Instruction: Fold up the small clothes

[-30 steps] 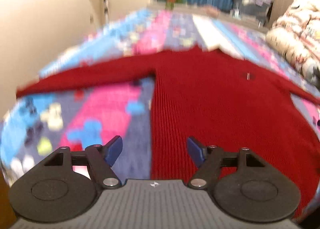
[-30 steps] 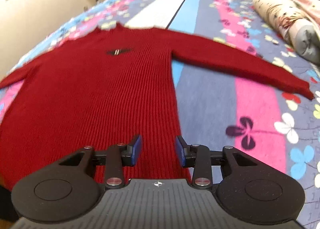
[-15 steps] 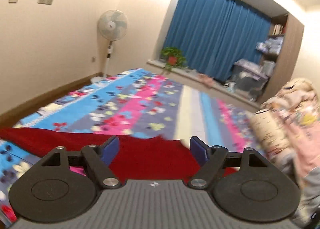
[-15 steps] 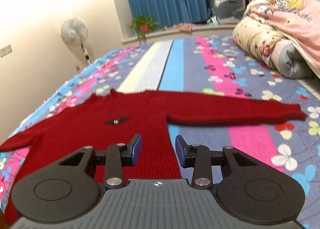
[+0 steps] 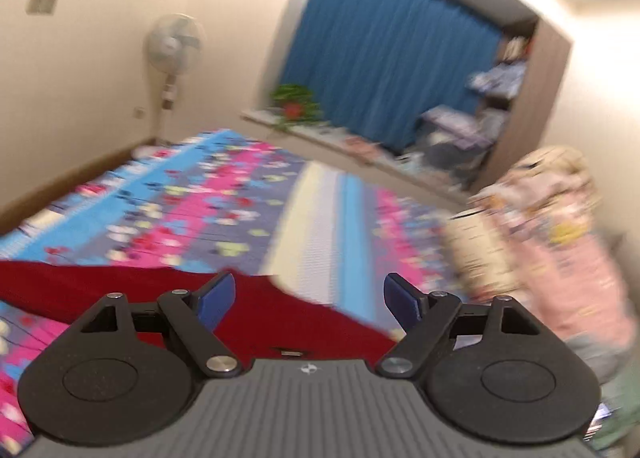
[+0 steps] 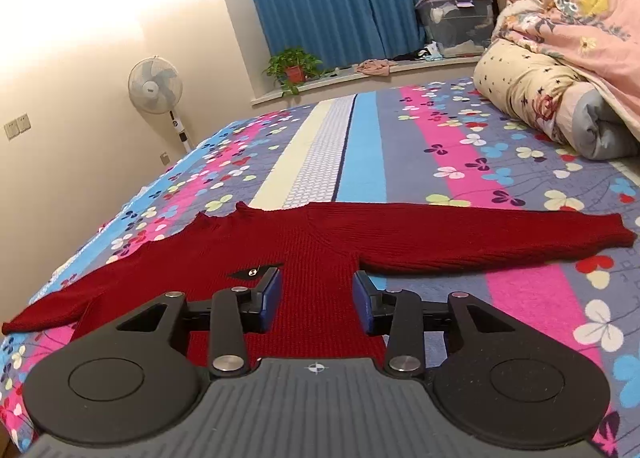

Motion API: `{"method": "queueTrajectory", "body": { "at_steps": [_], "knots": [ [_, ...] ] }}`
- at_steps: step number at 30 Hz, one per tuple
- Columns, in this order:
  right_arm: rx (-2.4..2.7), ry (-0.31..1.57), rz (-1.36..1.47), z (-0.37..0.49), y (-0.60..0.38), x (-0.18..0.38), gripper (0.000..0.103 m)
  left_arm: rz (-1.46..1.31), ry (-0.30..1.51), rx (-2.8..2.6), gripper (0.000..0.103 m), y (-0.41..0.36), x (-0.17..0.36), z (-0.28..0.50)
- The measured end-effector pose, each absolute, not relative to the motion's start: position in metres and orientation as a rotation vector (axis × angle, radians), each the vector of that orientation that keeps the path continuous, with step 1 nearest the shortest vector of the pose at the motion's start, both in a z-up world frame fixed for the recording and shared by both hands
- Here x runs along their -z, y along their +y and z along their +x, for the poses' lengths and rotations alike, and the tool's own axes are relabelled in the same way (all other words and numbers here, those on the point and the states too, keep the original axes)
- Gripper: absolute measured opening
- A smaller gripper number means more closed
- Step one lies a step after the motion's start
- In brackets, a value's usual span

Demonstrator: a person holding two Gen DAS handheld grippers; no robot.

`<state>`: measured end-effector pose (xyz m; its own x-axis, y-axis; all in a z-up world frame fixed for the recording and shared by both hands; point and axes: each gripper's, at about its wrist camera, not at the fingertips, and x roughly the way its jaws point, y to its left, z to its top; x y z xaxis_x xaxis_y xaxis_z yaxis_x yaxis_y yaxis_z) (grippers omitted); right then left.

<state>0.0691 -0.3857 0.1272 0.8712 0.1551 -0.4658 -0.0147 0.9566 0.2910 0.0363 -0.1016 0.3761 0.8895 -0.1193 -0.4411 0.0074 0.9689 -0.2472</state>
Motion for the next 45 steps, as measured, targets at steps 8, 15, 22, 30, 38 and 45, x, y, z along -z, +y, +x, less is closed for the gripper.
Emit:
{"method": "queueTrajectory", "body": {
  "at_steps": [8, 15, 22, 30, 38, 45],
  "knots": [
    [-0.115, 0.507, 0.241, 0.073, -0.370, -0.126, 0.046, 0.006, 0.515, -0.191, 0.086, -0.004, -0.248, 0.118],
    [-0.099, 0.514, 0.216, 0.076, -0.364, -0.119, 0.046, 0.115, 0.486, -0.249, 0.086, 0.071, -0.162, 0.164],
    [-0.083, 0.551, 0.194, 0.086, -0.363, -0.108, 0.046, 0.013, 0.581, -0.325, 0.085, 0.118, -0.131, 0.199],
    [-0.087, 0.630, 0.152, 0.107, -0.349, -0.095, 0.046, -0.049, 0.606, -0.372, 0.080, 0.137, -0.128, 0.215],
    [-0.031, 0.996, -0.081, 0.137, -0.325, -0.034, 0.051, -0.119, 0.663, -0.406, 0.070, 0.165, -0.125, 0.208],
    [-0.024, 0.980, -0.053, 0.139, -0.328, -0.040, 0.051, -0.141, 0.713, -0.426, 0.045, 0.184, -0.116, 0.207]
  ]
}}
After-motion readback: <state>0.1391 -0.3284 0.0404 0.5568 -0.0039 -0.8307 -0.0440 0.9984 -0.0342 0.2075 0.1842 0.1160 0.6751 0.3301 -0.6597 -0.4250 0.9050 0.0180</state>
